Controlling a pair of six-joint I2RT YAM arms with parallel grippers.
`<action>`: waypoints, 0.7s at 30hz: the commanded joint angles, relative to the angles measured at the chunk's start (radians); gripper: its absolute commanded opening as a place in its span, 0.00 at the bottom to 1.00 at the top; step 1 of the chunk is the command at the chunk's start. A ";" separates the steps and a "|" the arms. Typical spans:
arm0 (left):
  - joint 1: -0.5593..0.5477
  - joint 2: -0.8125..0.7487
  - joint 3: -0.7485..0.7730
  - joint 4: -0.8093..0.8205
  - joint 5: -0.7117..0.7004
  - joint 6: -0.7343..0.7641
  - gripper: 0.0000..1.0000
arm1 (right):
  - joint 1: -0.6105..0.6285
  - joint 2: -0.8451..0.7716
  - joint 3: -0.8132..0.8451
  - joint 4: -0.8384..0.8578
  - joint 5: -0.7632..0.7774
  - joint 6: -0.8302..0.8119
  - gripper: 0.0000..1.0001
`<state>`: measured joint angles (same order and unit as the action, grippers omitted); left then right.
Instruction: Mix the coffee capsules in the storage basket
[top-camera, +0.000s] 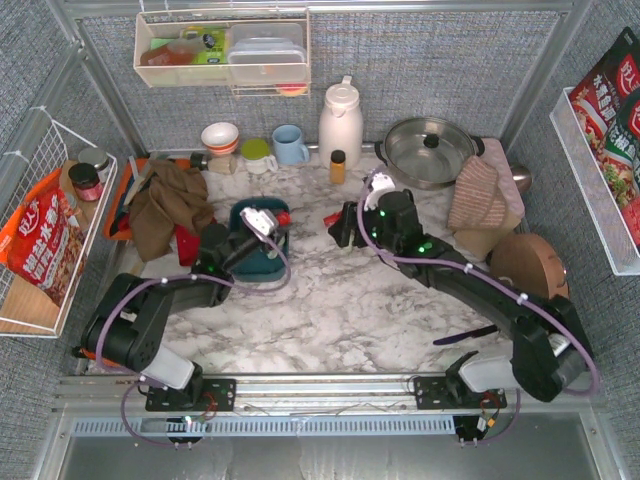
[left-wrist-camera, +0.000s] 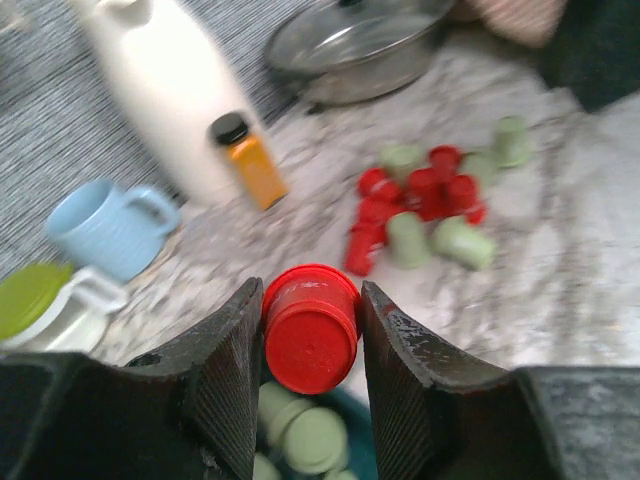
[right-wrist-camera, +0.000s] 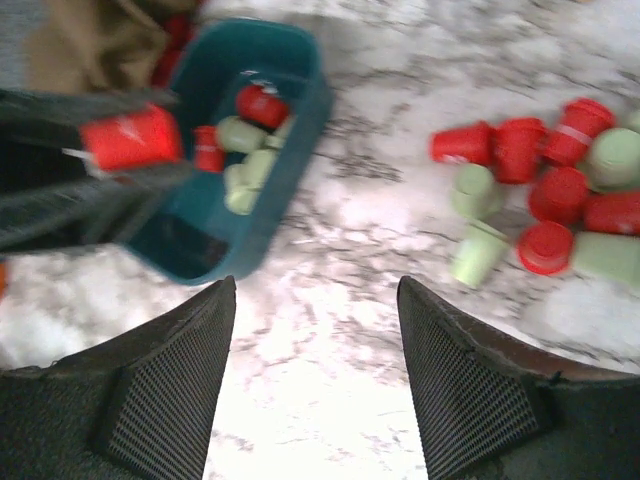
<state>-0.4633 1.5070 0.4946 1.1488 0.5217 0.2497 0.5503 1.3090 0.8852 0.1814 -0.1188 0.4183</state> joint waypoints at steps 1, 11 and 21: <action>0.102 0.043 0.050 -0.042 -0.040 -0.043 0.42 | 0.001 0.095 0.072 -0.187 0.225 -0.036 0.70; 0.241 0.189 0.104 0.009 0.059 -0.188 0.99 | 0.000 0.417 0.249 -0.293 0.304 -0.081 0.69; 0.247 0.128 0.111 0.016 0.008 -0.297 0.99 | -0.001 0.581 0.381 -0.417 0.360 -0.116 0.52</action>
<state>-0.2180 1.6554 0.5907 1.1282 0.5407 0.0353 0.5499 1.8706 1.2335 -0.1837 0.2047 0.3210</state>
